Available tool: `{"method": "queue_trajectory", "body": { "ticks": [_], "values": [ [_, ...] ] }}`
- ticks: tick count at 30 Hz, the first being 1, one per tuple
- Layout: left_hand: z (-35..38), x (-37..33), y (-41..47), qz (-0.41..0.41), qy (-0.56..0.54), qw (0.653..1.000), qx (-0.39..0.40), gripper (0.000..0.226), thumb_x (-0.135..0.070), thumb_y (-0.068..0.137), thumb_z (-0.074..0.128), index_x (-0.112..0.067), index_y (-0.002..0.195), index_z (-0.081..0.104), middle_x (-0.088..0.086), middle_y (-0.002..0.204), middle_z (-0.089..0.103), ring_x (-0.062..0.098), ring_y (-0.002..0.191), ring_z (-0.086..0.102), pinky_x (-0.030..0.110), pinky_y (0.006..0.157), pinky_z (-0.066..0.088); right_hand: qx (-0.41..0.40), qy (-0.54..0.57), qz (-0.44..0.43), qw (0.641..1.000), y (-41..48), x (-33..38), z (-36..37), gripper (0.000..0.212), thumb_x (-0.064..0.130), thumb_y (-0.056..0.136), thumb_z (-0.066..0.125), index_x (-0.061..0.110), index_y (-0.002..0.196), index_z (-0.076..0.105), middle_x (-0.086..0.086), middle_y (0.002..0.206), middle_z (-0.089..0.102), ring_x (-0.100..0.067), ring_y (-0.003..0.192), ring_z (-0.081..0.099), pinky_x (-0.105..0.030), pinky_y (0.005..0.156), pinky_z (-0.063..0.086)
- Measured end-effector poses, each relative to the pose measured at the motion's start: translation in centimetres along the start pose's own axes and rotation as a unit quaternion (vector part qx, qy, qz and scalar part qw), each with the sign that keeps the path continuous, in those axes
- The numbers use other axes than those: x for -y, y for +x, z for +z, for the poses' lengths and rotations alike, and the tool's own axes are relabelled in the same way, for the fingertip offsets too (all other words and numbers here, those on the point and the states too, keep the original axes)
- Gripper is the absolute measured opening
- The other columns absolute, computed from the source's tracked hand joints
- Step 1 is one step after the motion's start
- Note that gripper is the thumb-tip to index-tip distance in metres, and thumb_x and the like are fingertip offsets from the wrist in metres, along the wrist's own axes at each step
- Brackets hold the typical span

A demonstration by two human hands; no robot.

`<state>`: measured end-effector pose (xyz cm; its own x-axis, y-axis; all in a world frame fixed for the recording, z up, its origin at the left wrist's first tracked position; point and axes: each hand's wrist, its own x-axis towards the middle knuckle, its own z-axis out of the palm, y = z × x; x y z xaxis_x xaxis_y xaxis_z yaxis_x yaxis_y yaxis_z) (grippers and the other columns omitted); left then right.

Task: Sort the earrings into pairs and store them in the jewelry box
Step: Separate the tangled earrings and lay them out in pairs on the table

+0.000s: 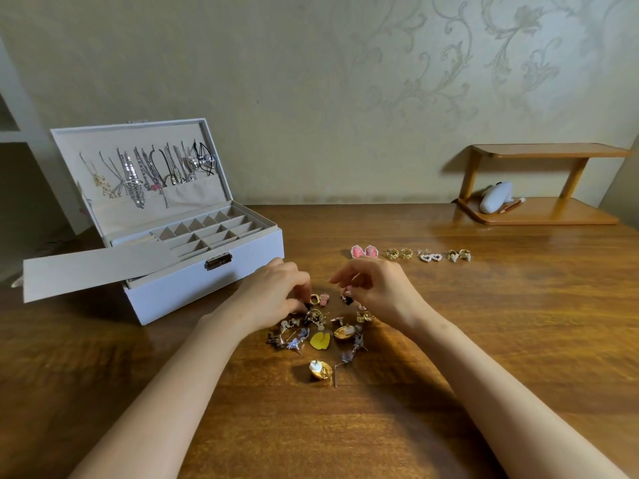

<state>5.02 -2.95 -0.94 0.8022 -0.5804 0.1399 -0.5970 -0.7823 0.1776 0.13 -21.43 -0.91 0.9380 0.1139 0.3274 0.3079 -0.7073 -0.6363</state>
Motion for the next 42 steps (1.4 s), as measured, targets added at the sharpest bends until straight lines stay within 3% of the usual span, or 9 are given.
{"method": "queue_trajectory", "body": {
  "ticks": [5, 9, 14, 17, 20, 24, 31, 37, 42],
  "values": [
    [-0.6, 0.5, -0.1, -0.023, -0.053, 0.998, -0.022, 0.01, -0.027, 0.087, 0.061, -0.03, 0.081, 0.054, -0.016, 0.083, 0.046, 0.007, 0.087, 0.042, 0.025, 0.074, 0.037, -0.008, 0.011, 0.01, 1.0, 0.0, 0.0, 0.0, 0.025, -0.003, 0.08, 0.064, 0.017, 0.095, 0.071, 0.003, 0.085, 0.068, -0.006, 0.078, 0.064, -0.019, 0.072, 0.055],
    [-0.7, 0.3, -0.1, -0.045, -0.128, 0.99, -0.039, 0.006, -0.023, 0.089, 0.059, -0.026, 0.084, 0.055, -0.005, 0.091, 0.059, 0.011, 0.085, 0.055, 0.026, 0.075, 0.045, -0.01, 0.008, 0.011, 1.0, -0.1, 0.0, 0.0, 0.025, -0.003, 0.08, 0.063, 0.017, 0.094, 0.071, 0.003, 0.083, 0.068, -0.004, 0.072, 0.062, -0.013, 0.065, 0.051],
    [-0.8, -0.1, -0.1, -0.062, -0.256, 0.964, -0.032, 0.008, -0.02, 0.089, 0.059, -0.022, 0.082, 0.056, -0.005, 0.088, 0.063, 0.01, 0.088, 0.059, 0.034, 0.085, 0.05, -0.005, 0.02, 0.007, 1.0, -0.1, 0.0, 0.0, 0.028, -0.006, 0.08, 0.062, 0.014, 0.097, 0.07, -0.002, 0.089, 0.069, -0.012, 0.082, 0.066, -0.023, 0.073, 0.056],
    [-1.0, -0.3, -0.2, -0.062, -0.322, 0.944, -0.033, 0.005, -0.017, 0.088, 0.061, -0.019, 0.089, 0.057, -0.001, 0.085, 0.065, 0.011, 0.081, 0.063, 0.033, 0.086, 0.051, -0.006, 0.026, 0.007, 1.0, -0.1, -0.1, 0.0, 0.027, -0.006, 0.081, 0.062, 0.014, 0.097, 0.07, -0.003, 0.09, 0.069, -0.013, 0.083, 0.067, -0.023, 0.075, 0.056],
    [-1.2, -0.3, -0.2, -0.049, -0.354, 0.933, -0.037, 0.019, -0.016, 0.086, 0.063, -0.024, 0.103, 0.059, -0.003, 0.09, 0.068, 0.009, 0.087, 0.065, 0.025, 0.085, 0.049, -0.01, 0.032, 0.005, 0.999, 0.0, -0.1, 0.0, 0.025, -0.005, 0.081, 0.063, 0.013, 0.097, 0.07, -0.003, 0.091, 0.069, -0.013, 0.084, 0.066, -0.022, 0.076, 0.056],
    [-1.2, -0.5, -0.2, -0.04, -0.345, 0.936, -0.057, 0.011, -0.013, 0.085, 0.064, -0.022, 0.092, 0.065, -0.005, 0.086, 0.066, 0.005, 0.083, 0.062, 0.017, 0.077, 0.046, -0.022, 0.036, 0.005, 0.999, 0.0, -0.2, 0.0, 0.022, -0.001, 0.081, 0.066, 0.014, 0.096, 0.07, 0.0, 0.089, 0.068, -0.01, 0.08, 0.066, -0.021, 0.072, 0.056],
    [-0.3, -0.2, 0.1, -0.073, -0.22, 0.972, -0.043, 0.016, -0.022, 0.079, 0.071, -0.025, 0.076, 0.056, -0.005, 0.069, 0.057, 0.006, 0.064, 0.051, 0.022, 0.064, 0.044, -0.025, 0.031, 0.009, 0.999, 0.1, -0.4, 0.1, 0.022, 0.001, 0.08, 0.067, 0.016, 0.095, 0.07, -0.001, 0.085, 0.068, -0.012, 0.075, 0.065, -0.022, 0.068, 0.055],
    [0.0, 0.2, 0.2, -0.084, -0.158, 0.984, -0.019, 0.015, -0.024, 0.082, 0.069, -0.025, 0.083, 0.054, -0.009, 0.07, 0.057, 0.003, 0.065, 0.053, 0.02, 0.062, 0.041, -0.028, 0.034, 0.007, 0.999, 0.1, -0.4, -0.1, 0.027, -0.004, 0.082, 0.062, 0.019, 0.095, 0.07, 0.002, 0.086, 0.067, -0.007, 0.077, 0.063, -0.014, 0.067, 0.051],
    [0.0, 0.2, 0.2, -0.081, -0.139, 0.987, -0.014, 0.019, -0.029, 0.083, 0.067, -0.024, 0.099, 0.058, -0.011, 0.076, 0.056, 0.003, 0.071, 0.053, 0.018, 0.06, 0.036, -0.031, 0.036, 0.016, 0.999, 0.1, -0.5, -0.4, 0.032, -0.008, 0.083, 0.059, 0.02, 0.094, 0.07, 0.002, 0.086, 0.066, -0.009, 0.08, 0.063, -0.015, 0.068, 0.053]
  ]
}}
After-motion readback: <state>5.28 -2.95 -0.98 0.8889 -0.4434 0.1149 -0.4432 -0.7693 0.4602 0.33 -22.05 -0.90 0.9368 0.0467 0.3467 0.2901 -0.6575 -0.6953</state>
